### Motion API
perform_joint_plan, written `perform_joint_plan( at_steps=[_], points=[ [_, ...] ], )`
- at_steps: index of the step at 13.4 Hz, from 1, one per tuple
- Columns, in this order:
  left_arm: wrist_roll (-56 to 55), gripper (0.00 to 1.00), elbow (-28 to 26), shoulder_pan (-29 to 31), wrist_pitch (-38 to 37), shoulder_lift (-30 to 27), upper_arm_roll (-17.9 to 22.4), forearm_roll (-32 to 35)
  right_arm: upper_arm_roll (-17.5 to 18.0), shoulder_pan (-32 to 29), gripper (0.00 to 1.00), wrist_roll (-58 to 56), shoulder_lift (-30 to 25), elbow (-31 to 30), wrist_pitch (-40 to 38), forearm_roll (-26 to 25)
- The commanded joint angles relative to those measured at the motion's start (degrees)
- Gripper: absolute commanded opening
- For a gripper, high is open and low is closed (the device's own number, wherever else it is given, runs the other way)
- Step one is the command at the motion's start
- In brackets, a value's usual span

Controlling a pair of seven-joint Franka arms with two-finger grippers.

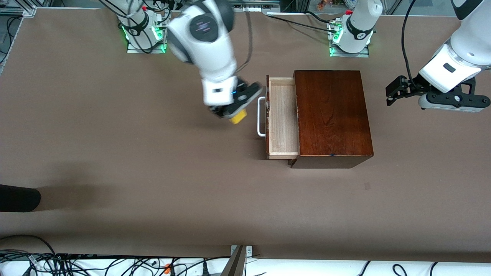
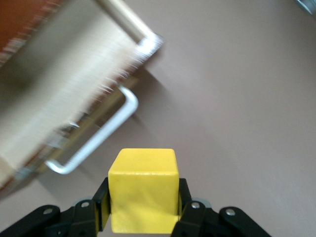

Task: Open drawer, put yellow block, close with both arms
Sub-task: 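Carry the yellow cube with the right gripper over the open drawer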

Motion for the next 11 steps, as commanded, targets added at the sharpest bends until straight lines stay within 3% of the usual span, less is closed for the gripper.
perform_joint_plan(
  at_steps=[1,3,6,11],
  points=[
    [1.1,1.00,2.4,0.4,-2.1,1.3,0.1,-0.7,-0.6,6.3,0.36,-1.0,7.7,11.9,-2.3,-4.7],
    [1.1,1.00,2.4,0.3,-2.2,1.3,0.1,-0.8,-0.6,10.2,0.36,-1.5,11.2,16.1,-2.5,-7.3],
    [1.2,1.00,2.4,0.3,-2.2,1.3,0.1,-0.8,-0.6,13.9,0.36,-4.7,13.8,17.3,-2.7,-11.5],
    [1.2,1.00,2.4,0.4,-2.2,1.3,0.1,-0.8,-0.5,14.2,0.36,-11.2,15.7,17.6,-2.1,-11.3]
  ],
)
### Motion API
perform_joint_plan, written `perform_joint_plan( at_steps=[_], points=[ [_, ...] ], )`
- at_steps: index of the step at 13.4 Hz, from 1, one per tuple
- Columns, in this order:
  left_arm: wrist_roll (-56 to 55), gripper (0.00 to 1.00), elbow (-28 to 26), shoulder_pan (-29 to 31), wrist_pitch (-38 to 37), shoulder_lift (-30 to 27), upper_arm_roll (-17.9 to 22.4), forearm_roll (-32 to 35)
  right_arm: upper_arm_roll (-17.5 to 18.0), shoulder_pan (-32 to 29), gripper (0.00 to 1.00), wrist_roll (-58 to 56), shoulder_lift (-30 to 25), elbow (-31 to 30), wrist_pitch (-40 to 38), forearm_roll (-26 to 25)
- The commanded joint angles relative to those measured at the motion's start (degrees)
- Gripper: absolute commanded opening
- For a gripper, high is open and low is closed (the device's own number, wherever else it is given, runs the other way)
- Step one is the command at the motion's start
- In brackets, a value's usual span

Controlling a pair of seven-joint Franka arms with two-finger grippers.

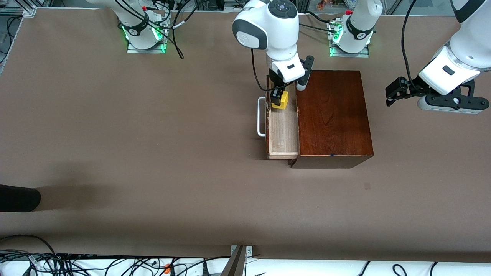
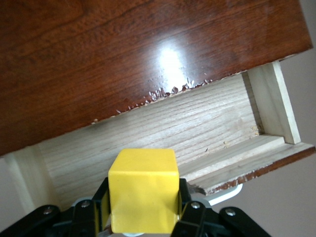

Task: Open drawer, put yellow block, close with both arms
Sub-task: 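Carry the yellow cube with the right gripper over the open drawer, then lower the cube into the drawer and open the right gripper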

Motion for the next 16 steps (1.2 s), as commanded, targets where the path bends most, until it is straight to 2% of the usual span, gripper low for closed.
perform_joint_plan(
  at_steps=[1,10,16],
  points=[
    [1.2,1.00,2.0,0.2,-1.5,0.8,0.0,-0.8,0.1,0.5,0.36,-3.2,2.1,2.8,-0.9,-0.8],
    [1.2,1.00,2.0,0.4,-1.5,0.8,0.0,-0.9,-0.2,2.1,0.33,-5.0,4.9,2.7,-0.1,-2.2],
    [1.2,1.00,2.0,0.4,-1.5,0.9,0.0,-1.0,-1.2,1.6,0.34,-8.2,6.8,2.7,3.2,-2.2]
  ],
)
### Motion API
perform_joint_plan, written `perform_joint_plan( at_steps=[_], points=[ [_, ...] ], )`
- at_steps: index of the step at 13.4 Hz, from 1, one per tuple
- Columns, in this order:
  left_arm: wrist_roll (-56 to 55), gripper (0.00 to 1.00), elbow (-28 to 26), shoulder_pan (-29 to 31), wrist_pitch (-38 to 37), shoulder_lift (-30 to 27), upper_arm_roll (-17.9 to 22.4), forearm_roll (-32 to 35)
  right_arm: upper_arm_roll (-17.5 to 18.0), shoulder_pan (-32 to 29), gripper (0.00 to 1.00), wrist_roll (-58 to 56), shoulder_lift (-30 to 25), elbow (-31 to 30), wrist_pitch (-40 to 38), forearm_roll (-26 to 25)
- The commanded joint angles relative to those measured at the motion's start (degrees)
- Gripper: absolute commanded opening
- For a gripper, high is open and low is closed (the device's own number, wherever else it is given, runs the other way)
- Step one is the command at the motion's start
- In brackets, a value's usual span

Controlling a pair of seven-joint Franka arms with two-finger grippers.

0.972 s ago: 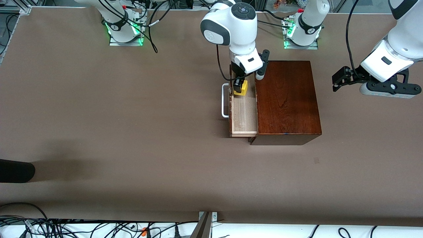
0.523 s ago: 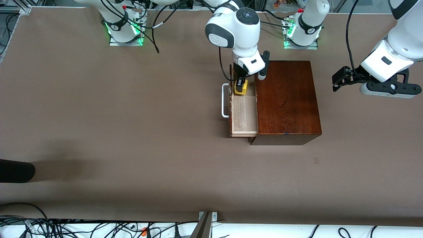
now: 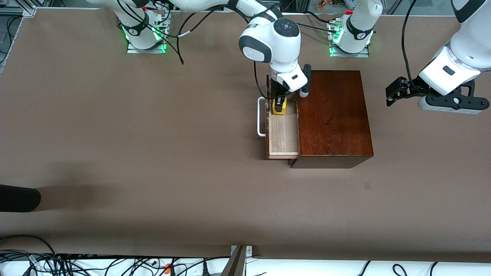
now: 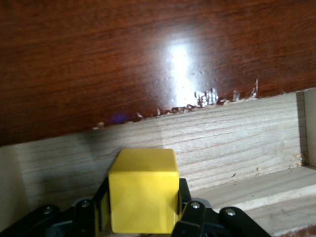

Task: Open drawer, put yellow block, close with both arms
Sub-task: 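Lower the cube into the drawer and open the right gripper, then withdraw the right gripper while the left gripper moves to the drawer front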

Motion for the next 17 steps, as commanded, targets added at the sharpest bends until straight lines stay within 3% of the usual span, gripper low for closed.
perform_joint_plan(
  at_steps=[1,3,4,5,6,8,12,15,17],
  points=[
    [1.0,1.00,2.0,0.2,-1.4,0.9,-0.1,-1.0,0.0,-0.2,0.34,-2.4,1.4,2.4,-0.1,-1.0],
    [0.9,1.00,2.1,0.1,-1.4,0.9,-0.1,-1.1,-0.1,-0.4,0.34,-3.0,1.5,2.4,0.0,-1.0],
    [1.0,1.00,2.0,0.1,-1.4,0.9,-0.1,-1.2,-0.1,-0.4,0.46,-3.0,1.5,2.4,0.0,-0.9],
    [1.4,1.00,2.0,0.1,-1.3,1.1,-0.1,-1.4,-0.1,-0.5,0.90,-3.0,1.4,2.4,-0.1,-0.8],
    [1.5,1.00,2.2,-0.4,-1.3,2.4,-0.1,-1.4,0.0,-0.8,1.00,-2.8,1.3,2.5,-0.2,-0.7],
    [1.5,1.00,2.0,-0.1,-1.5,2.4,-0.1,-2.7,0.2,-1.0,1.00,-2.4,1.0,3.0,-0.6,-0.1],
    [1.5,1.00,1.7,0.7,-5.4,2.5,0.1,-5.2,-0.3,-2.8,1.00,-1.9,-2.2,7.7,-4.8,6.3],
    [1.9,1.00,1.5,-0.4,-7.9,3.3,-0.2,-5.3,0.2,-13.9,1.00,-2.6,-7.2,7.2,-5.5,17.9],
    [8.2,1.00,2.2,-0.8,-7.5,5.7,-1.2,-5.4,0.4,-20.6,1.00,-4.0,-9.2,7.4,-11.2,21.2]
  ],
)
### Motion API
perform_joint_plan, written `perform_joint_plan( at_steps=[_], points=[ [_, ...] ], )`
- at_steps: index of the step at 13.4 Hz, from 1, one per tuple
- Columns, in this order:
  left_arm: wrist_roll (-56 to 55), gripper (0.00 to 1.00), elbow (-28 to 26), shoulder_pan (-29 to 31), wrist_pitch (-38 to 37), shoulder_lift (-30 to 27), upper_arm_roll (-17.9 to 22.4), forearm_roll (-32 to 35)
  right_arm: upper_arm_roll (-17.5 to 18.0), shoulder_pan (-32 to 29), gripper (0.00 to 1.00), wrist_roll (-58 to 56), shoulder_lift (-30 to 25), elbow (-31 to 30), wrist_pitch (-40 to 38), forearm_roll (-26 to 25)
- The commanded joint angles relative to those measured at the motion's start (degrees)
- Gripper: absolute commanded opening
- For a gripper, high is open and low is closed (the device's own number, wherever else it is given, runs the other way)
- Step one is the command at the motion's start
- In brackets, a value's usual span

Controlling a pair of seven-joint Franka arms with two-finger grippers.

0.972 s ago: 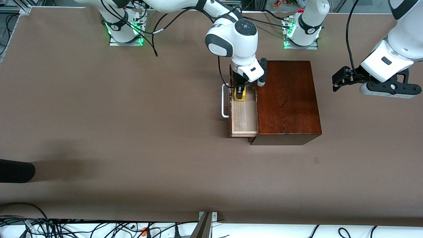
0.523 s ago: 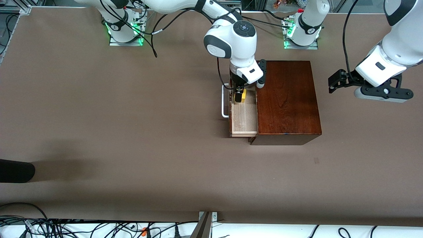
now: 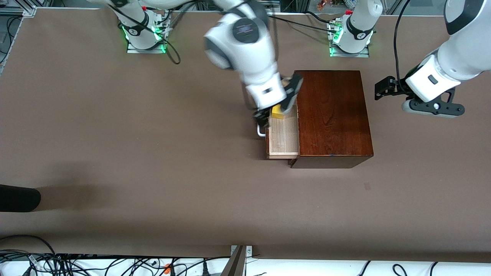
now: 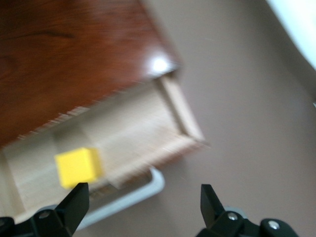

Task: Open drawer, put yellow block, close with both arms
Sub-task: 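Withdraw the right gripper while the left gripper moves to the drawer front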

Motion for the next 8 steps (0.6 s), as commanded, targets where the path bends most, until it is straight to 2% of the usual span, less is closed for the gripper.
perform_joint_plan(
  at_steps=[1,4,6,8],
  points=[
    [9.2,1.00,2.1,-0.5,-0.5,4.3,-0.7,-1.6,1.3,-9.1,1.00,-3.0,-3.9,-1.2,-6.0,5.6],
    [23.5,1.00,2.1,-0.6,0.9,9.1,-3.9,-6.3,1.0,-16.5,1.00,-6.4,-6.6,-1.3,-8.6,7.9],
    [31.0,1.00,2.1,-0.6,3.4,11.2,-8.4,-7.1,0.7,-18.8,1.00,-6.4,-8.6,-1.3,-10.3,7.7],
    [37.5,1.00,2.1,-0.7,7.0,12.6,-12.2,-7.5,-2.5,-19.7,1.00,-5.6,-11.5,-1.4,-16.0,7.7]
  ],
)
